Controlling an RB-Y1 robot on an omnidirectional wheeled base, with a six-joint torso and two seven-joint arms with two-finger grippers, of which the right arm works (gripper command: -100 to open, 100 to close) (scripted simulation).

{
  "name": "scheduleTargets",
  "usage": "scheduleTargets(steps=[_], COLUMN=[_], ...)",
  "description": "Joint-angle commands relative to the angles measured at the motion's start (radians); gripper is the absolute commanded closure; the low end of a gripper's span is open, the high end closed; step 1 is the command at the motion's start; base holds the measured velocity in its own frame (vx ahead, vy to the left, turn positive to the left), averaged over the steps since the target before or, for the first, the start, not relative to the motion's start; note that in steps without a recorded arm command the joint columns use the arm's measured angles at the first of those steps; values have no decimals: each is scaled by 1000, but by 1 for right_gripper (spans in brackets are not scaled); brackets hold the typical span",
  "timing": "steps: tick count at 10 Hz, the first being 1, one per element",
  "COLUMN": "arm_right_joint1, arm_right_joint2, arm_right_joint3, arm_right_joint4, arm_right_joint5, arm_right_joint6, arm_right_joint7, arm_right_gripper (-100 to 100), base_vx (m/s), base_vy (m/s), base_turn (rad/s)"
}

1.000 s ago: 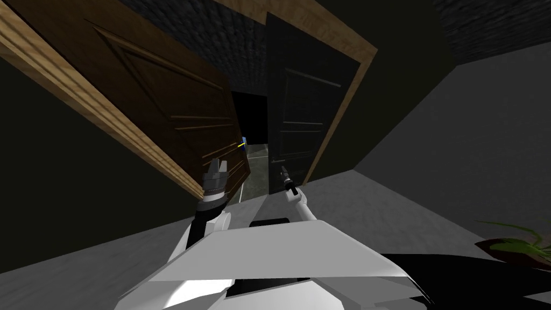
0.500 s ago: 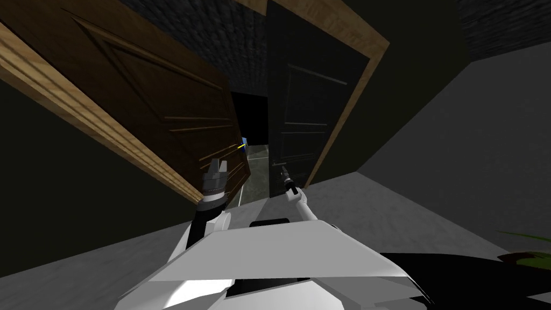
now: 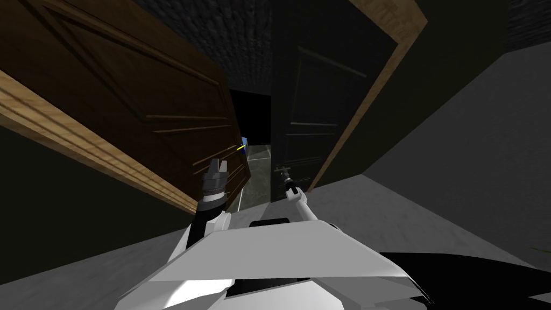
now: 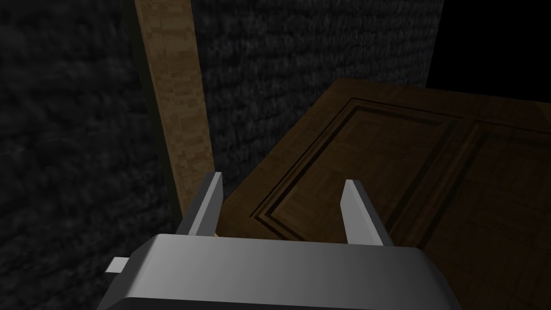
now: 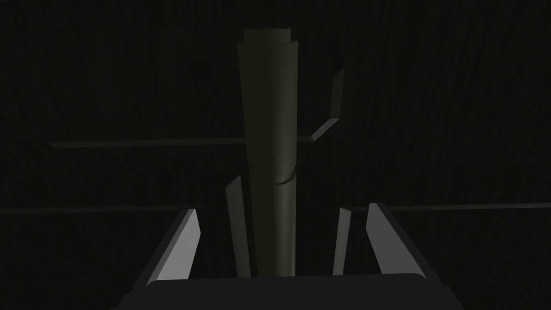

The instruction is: Push the door open

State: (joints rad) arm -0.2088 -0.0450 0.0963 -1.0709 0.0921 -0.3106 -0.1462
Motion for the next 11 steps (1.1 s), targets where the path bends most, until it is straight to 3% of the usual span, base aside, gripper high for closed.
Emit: scheduleTargets(steps=[1, 2, 3, 8, 9, 11], arm_right_joint1=[-3, -2, -2, -2, -8, -8], arm_right_joint2=[9, 5, 5, 5, -4, -9], arm_right_joint3=[-4, -2, -2, -2, -31, -54], arm_right_joint4=[5, 3, 3, 3, 0, -1], arm_right_joint5=[-1, -1, -1, -1, 1, 4], arm_right_joint6=[-1, -1, -1, -1, -1, -1], arm_right_joint7=[1, 1, 1, 1, 7, 13], arm_right_gripper=[-100, -100, 100, 100, 100, 100], base_vx=[200, 87, -11, -7, 102, 157], base_vy=[26, 7, 1, -2, 73, 72], base_turn=[16, 5, -3, 4, 23, -9])
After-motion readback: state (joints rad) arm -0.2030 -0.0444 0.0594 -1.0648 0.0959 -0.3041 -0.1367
